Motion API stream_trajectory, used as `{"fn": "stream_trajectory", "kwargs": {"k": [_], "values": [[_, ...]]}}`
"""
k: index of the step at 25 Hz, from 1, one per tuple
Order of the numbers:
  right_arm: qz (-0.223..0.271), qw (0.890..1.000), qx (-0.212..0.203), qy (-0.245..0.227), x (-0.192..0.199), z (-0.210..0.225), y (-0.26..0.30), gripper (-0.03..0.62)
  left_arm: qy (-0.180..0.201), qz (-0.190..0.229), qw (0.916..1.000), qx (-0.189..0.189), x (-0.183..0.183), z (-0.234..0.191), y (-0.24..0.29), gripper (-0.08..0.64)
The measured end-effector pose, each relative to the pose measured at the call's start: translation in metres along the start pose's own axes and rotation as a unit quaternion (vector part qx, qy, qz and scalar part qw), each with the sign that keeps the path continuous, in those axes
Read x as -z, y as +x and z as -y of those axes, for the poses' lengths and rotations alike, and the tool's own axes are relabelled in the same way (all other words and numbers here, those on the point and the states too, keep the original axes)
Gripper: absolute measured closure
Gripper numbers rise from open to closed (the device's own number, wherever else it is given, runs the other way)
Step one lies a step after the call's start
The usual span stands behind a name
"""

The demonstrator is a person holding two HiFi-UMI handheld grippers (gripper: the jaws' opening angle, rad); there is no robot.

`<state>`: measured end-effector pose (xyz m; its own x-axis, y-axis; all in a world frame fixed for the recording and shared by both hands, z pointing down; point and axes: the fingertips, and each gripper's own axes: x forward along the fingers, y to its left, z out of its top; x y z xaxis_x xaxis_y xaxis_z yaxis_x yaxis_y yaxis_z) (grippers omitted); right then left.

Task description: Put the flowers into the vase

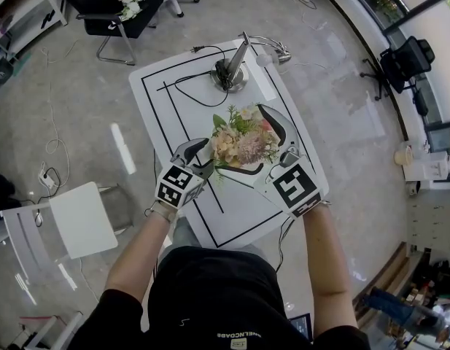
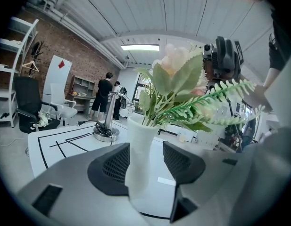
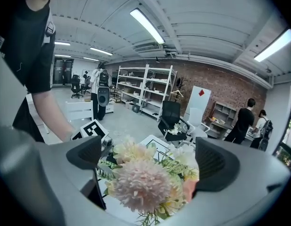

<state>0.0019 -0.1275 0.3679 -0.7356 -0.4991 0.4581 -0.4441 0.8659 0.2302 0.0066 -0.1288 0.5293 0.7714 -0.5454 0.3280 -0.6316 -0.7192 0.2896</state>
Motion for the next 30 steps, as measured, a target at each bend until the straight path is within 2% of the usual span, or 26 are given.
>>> {"fn": "stream_trajectory", "kwargs": {"k": [9,13,17,19,25,30], "values": [[0.030,0.999,0.009,0.011,-0.015,0.003,-0.013,0.002,0.013,-0.004,0.9999,-0.008,-0.002,0.000,-0.017,0.357],[0.072,0.996,0.026,0.042,-0.036,0.008,-0.028,0.002,0.023,0.007,0.9995,-0.021,-0.013,0.001,-0.038,0.357],[0.127,0.985,0.069,0.090,-0.052,0.017,-0.055,0.005,0.031,0.043,0.9980,-0.035,-0.042,0.011,-0.070,0.357],[0.148,0.981,0.081,0.099,-0.054,0.016,-0.069,0.006,0.038,0.063,0.9965,-0.040,-0.059,0.022,-0.087,0.357],[0.189,0.971,0.076,0.129,-0.057,-0.007,-0.100,0.017,0.070,0.117,0.9900,-0.039,-0.110,0.068,-0.127,0.357],[0.204,0.963,0.082,0.154,-0.049,-0.025,-0.122,0.092,0.091,0.141,0.9856,-0.017,-0.138,0.109,-0.143,0.359]]}}
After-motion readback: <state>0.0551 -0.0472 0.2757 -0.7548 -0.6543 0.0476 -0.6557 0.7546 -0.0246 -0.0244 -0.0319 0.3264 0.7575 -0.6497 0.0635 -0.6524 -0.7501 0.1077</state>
